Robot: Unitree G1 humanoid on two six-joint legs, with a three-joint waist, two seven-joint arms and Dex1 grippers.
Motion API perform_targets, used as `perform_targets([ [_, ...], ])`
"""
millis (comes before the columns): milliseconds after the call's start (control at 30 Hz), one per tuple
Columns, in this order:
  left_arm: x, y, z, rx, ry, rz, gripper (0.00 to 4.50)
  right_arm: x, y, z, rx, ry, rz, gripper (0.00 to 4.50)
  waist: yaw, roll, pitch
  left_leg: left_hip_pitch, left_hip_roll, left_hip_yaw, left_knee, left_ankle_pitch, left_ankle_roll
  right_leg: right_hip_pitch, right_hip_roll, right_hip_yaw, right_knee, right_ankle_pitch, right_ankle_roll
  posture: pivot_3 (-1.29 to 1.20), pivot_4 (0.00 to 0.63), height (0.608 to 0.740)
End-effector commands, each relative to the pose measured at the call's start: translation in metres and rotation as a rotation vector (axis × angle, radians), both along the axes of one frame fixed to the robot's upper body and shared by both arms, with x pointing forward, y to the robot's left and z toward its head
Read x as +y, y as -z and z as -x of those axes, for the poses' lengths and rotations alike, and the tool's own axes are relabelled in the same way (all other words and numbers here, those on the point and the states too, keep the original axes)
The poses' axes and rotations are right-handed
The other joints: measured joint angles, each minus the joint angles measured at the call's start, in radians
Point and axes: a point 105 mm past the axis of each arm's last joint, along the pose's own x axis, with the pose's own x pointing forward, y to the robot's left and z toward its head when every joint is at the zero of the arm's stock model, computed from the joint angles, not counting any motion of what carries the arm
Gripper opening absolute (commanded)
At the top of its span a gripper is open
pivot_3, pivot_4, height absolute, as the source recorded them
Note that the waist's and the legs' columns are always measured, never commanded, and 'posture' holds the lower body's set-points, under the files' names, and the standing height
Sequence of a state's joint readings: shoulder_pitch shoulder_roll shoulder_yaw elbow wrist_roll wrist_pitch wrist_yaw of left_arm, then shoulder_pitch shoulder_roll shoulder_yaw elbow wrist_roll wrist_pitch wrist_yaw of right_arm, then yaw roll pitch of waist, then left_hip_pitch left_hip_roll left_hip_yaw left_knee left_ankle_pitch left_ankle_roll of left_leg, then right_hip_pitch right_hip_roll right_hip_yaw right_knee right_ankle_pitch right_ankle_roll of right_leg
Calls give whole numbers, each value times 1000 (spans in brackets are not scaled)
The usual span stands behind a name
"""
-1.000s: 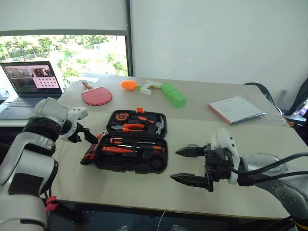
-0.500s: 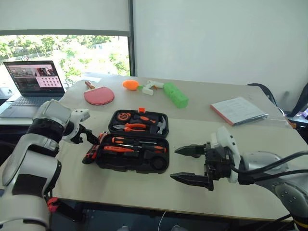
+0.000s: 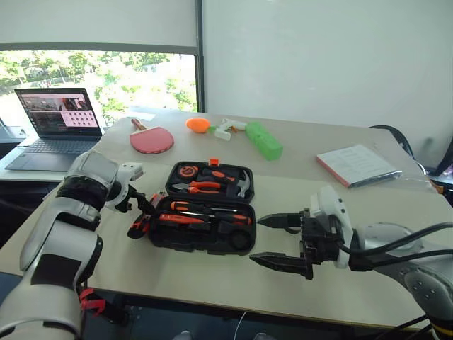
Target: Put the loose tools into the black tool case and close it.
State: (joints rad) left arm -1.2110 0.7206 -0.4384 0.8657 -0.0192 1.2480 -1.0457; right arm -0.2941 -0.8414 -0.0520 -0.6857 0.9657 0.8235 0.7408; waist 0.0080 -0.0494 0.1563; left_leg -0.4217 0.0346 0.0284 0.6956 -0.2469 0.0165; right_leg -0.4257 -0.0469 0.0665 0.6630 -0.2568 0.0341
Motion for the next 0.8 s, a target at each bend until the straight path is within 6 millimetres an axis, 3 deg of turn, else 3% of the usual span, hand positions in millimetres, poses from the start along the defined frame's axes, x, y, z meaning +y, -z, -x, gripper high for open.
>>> perform_targets([
  [33, -15, -5, -5, -14, 34, 40, 4449, 1, -6, 4, -21, -7, -18, 4500, 2, 0, 0, 0, 0, 0, 0, 0, 0, 0, 0, 0, 0, 0, 0, 0, 150, 740],
  [167, -16, -9, -5, -19, 47, 42, 4449, 1, -5, 4, -20, -2, -17, 4500, 4, 0, 0, 0, 0, 0, 0, 0, 0, 0, 0, 0, 0, 0, 0, 0, 150, 740],
  [367, -2, 8, -3, 0, 29, -15, 4449, 1, -6, 4, -21, -1, -22, 4500, 3, 0, 0, 0, 0, -1, 0, 0, 0, 0, 0, 0, 0, 0, 0, 0, 150, 740],
  [633, -17, 18, -3, 36, 37, 11, 4449, 2, -7, 3, -21, -4, -27, 4500, 3, 4, -2, 5, -1, 0, 0, 0, 0, 4, 0, 0, 1, 0, 0, 0, 150, 740],
  [767, -21, 27, 2, 83, 50, 9, 3032, 4, -9, 3, -28, -10, -33, 4500, 3, 5, -3, 5, -1, 0, 0, 0, 0, 4, 0, 1, 1, 0, 0, 0, 150, 740],
  [800, -20, 29, 3, 89, 54, 4, 2854, 4, -9, 3, -29, -11, -34, 4500, 3, 5, -3, 5, -1, 0, 0, 0, 0, 4, 0, 1, 1, 0, 1, 0, 150, 740],
])
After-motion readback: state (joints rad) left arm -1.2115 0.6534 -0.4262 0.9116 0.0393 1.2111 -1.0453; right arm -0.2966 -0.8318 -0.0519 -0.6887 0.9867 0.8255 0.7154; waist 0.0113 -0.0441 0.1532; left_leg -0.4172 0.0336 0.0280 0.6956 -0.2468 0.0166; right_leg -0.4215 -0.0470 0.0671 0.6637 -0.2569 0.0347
